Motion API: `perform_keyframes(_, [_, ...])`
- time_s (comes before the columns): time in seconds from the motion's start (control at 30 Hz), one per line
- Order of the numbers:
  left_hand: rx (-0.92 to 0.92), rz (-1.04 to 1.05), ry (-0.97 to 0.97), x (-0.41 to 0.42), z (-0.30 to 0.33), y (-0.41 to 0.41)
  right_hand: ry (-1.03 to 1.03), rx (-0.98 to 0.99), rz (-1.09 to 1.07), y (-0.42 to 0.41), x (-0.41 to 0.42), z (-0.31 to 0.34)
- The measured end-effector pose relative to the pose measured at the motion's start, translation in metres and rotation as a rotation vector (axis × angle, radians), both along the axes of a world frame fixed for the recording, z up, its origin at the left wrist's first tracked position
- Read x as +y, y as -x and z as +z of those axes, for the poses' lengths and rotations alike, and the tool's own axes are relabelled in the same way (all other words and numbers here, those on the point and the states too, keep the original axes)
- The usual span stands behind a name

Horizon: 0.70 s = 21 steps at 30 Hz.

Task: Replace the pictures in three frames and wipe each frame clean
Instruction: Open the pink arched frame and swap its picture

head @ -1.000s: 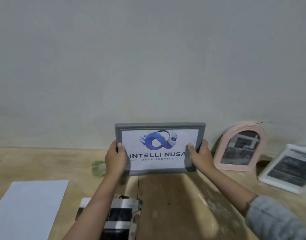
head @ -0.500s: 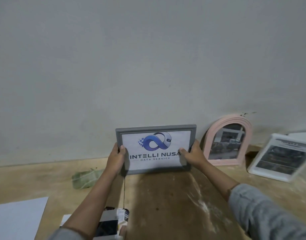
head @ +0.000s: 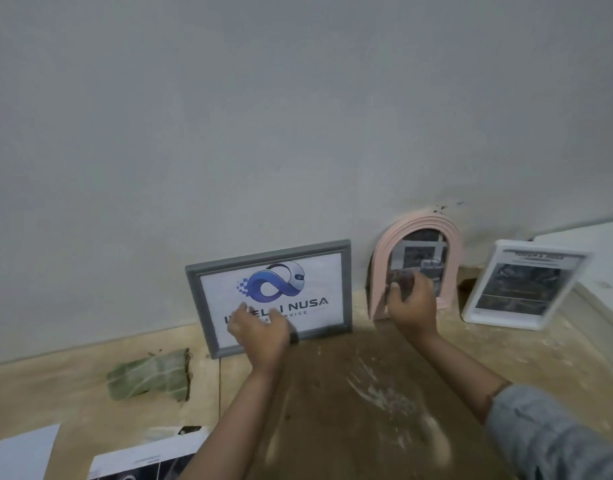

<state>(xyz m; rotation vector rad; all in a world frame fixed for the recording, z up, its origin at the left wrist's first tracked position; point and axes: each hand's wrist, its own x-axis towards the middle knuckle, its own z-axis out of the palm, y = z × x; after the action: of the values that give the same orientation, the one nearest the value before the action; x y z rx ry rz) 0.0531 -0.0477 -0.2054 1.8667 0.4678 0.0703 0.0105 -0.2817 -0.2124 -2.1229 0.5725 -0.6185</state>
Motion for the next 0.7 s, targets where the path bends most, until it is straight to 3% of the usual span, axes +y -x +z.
perform_keyframes(0.2, [-0.021, -0.199, 0.131, -0.114, 0.022, 0.02, -0.063, 0.121, -0.117, 0.003, -0.088, 0.001])
perform_keyframes(0.33, [-0.006, -0.331, 0.036, -0.182, 0.028, 0.01, -0.035, 0.213, -0.052, -0.012, -0.127, -0.003])
perform_keyframes(0.5, [0.076, -0.361, 0.004, -0.228, 0.03, -0.008, -0.139, 0.259, 0.039, -0.028, -0.161, 0.0])
perform_keyframes(0.7, [0.115, -0.32, 0.019, -0.228, 0.033, -0.007, -0.028, 0.037, 0.129, -0.009, -0.174, -0.006])
